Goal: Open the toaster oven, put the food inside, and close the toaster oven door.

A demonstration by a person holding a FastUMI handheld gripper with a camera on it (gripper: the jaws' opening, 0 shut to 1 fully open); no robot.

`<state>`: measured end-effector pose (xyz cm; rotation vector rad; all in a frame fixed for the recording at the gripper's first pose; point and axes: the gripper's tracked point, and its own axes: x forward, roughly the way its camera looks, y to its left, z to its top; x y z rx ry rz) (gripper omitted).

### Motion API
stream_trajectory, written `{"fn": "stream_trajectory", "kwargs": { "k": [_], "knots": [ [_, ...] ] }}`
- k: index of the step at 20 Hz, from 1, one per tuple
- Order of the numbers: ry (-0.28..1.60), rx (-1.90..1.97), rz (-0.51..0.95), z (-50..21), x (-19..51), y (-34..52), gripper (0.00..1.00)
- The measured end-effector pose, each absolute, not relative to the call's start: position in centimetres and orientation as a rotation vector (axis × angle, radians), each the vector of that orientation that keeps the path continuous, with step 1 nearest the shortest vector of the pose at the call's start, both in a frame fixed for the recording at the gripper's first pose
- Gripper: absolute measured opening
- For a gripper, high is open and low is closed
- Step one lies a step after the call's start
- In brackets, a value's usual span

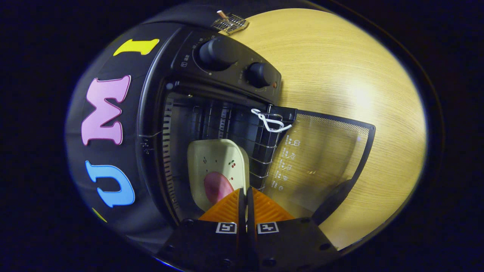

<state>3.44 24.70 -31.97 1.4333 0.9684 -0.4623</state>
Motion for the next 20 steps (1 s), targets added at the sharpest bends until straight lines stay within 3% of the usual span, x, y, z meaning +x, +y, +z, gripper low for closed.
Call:
{"fn": "stream_trajectory", "kwargs": {
  "k": [6, 8, 10, 11, 12, 13, 16, 19, 20],
  "knots": [
    [0.924, 1.474, -0.53, -32.6, 5.0, 23.9, 0.06],
    [0.91, 1.496, -0.523, -32.2, 5.4, 23.9, 0.12],
    [0.884, 1.524, -0.511, -31.6, 5.5, 23.5, 0.11],
    [0.879, 1.536, -0.5, -31.8, 5.9, 23.7, 0.26],
    [0.875, 1.546, -0.489, -31.5, 5.8, 23.6, 0.32],
    [0.871, 1.55, -0.479, -31.2, 5.7, 23.6, 0.46],
    [0.868, 1.518, -0.418, -29.9, 4.5, 23.2, 0.67],
    [0.911, 1.376, -0.293, -28.6, 1.8, 22.9, 0.98],
    [0.9, 1.303, -0.257, -28.2, 1.2, 22.3, 0.99]
  ]
}}
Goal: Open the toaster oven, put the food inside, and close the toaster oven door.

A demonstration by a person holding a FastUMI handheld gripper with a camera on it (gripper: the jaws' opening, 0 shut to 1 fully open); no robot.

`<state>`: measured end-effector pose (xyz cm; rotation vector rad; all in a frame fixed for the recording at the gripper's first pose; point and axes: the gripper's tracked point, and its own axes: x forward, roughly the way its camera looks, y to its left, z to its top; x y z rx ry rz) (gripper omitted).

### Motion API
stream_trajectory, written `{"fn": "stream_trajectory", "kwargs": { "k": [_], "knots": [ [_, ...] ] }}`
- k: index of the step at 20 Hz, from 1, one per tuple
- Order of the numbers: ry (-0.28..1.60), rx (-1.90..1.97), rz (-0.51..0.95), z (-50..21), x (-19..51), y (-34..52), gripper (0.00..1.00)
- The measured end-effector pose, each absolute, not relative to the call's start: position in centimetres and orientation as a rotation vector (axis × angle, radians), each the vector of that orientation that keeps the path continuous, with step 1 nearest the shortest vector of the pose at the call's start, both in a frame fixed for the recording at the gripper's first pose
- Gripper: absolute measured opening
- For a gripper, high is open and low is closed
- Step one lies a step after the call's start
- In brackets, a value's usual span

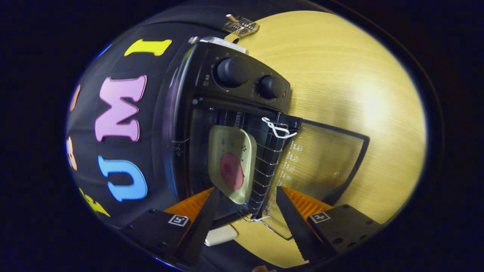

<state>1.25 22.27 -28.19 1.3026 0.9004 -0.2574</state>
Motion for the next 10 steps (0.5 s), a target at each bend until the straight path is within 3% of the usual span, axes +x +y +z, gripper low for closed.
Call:
{"fn": "stream_trajectory", "kwargs": {
  "k": [10],
  "knots": [
    [0.984, 0.558, 0.085, -27.4, -6.5, 20.2, 0.98]
  ]
}}
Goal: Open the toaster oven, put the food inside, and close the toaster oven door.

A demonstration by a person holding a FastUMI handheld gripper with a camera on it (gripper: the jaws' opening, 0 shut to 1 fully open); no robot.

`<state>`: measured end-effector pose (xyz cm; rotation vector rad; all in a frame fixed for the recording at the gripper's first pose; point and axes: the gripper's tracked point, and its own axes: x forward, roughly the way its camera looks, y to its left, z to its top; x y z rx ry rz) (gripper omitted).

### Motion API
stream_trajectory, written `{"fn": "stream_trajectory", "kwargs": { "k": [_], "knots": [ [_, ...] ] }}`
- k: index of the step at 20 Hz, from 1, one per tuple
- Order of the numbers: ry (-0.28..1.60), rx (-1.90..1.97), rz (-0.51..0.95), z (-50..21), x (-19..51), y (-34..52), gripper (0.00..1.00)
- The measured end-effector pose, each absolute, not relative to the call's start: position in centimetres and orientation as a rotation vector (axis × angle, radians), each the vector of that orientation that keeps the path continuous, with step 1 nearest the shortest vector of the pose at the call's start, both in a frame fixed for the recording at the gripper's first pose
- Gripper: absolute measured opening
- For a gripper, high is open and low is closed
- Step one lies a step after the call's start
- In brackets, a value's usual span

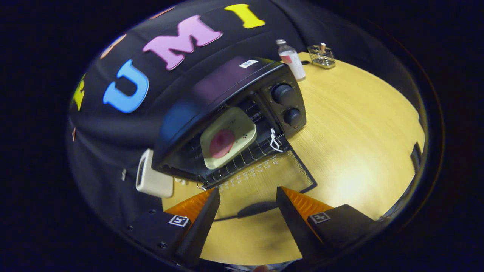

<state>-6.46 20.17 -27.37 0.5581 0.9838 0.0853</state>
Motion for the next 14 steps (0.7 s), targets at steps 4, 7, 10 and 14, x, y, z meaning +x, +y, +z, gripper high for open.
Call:
{"fn": "stream_trajectory", "kwargs": {
  "k": [4, 7, 10, 14],
  "knots": [
    [1.011, 0.324, 0.169, -29.2, -9.1, 20.7, 0.98],
    [1.07, 0.232, 0.215, -31.8, -11.3, 21.8, 0.99],
    [1.13, 0.12, 0.242, -34.9, -12.4, 22.3, 0.99],
    [1.147, 0.054, 0.236, -37.5, -12.1, 23.1, 0.99]
  ]
}}
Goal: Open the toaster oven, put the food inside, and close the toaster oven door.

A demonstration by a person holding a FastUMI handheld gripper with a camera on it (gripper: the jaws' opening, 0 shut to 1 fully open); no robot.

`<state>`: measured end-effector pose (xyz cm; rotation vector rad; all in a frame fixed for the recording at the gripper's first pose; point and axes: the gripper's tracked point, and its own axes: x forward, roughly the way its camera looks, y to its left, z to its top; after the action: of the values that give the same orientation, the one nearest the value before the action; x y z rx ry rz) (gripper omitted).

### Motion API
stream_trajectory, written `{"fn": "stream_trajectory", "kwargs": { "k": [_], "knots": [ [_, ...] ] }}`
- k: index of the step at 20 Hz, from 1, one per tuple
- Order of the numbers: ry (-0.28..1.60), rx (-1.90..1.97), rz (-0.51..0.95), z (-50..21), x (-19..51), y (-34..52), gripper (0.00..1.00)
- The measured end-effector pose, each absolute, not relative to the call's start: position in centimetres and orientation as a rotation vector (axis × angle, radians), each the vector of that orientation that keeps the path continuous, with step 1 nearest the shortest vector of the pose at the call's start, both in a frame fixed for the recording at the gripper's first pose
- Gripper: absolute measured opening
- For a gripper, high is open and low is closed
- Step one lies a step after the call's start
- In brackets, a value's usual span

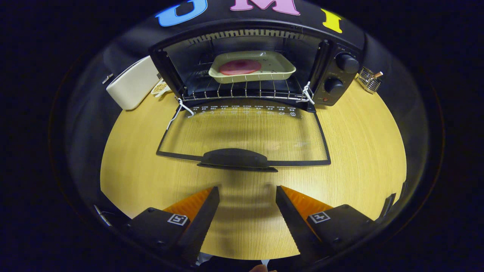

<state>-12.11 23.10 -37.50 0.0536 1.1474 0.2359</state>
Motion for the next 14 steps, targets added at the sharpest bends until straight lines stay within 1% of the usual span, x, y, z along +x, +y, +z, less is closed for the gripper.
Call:
{"fn": "stream_trajectory", "kwargs": {
  "k": [7, 10, 14],
  "knots": [
    [1.118, 0.021, 0.211, -39.2, -10.1, 23.4, 0.99],
    [1.102, 0.051, 0.164, -39.1, -9.4, 23.3, 0.99],
    [1.025, 0.006, 0.188, -37.6, -9.2, 22.9, 1.0]
  ]
}}
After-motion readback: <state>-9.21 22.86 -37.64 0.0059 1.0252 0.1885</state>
